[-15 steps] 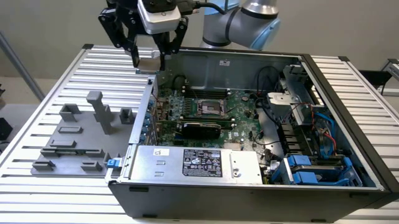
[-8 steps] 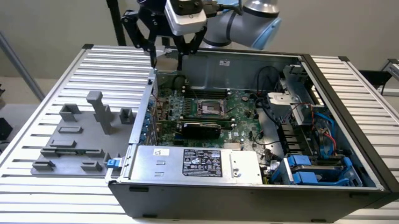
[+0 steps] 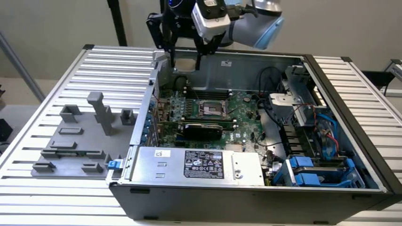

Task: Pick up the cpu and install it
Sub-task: 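Pick up the cpu and move it towards the insertion slot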

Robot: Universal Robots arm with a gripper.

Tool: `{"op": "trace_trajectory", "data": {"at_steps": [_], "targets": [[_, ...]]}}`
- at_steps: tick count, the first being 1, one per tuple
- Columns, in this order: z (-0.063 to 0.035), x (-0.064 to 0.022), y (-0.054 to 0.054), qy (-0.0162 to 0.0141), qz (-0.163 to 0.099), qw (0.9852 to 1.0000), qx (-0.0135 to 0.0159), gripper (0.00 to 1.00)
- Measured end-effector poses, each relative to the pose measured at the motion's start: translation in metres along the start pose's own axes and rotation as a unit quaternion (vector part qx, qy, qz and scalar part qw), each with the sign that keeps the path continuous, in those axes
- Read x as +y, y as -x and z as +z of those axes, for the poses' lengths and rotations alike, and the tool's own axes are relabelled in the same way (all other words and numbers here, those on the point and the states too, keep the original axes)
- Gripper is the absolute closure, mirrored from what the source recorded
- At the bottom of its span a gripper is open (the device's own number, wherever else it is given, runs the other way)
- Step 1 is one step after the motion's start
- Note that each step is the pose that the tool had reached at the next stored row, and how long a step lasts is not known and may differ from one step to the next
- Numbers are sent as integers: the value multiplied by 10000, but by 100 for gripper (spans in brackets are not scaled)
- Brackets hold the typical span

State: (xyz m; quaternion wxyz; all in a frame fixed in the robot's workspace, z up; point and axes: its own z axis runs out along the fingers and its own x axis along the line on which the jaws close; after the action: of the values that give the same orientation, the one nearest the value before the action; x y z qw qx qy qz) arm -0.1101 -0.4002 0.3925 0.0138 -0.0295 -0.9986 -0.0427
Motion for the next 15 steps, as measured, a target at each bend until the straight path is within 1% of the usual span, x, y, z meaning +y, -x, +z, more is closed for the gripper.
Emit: {"op": "trace_trajectory", "data": {"at_steps": [15], "targets": [[296, 499, 513, 0, 0, 10000, 0, 45]]}}
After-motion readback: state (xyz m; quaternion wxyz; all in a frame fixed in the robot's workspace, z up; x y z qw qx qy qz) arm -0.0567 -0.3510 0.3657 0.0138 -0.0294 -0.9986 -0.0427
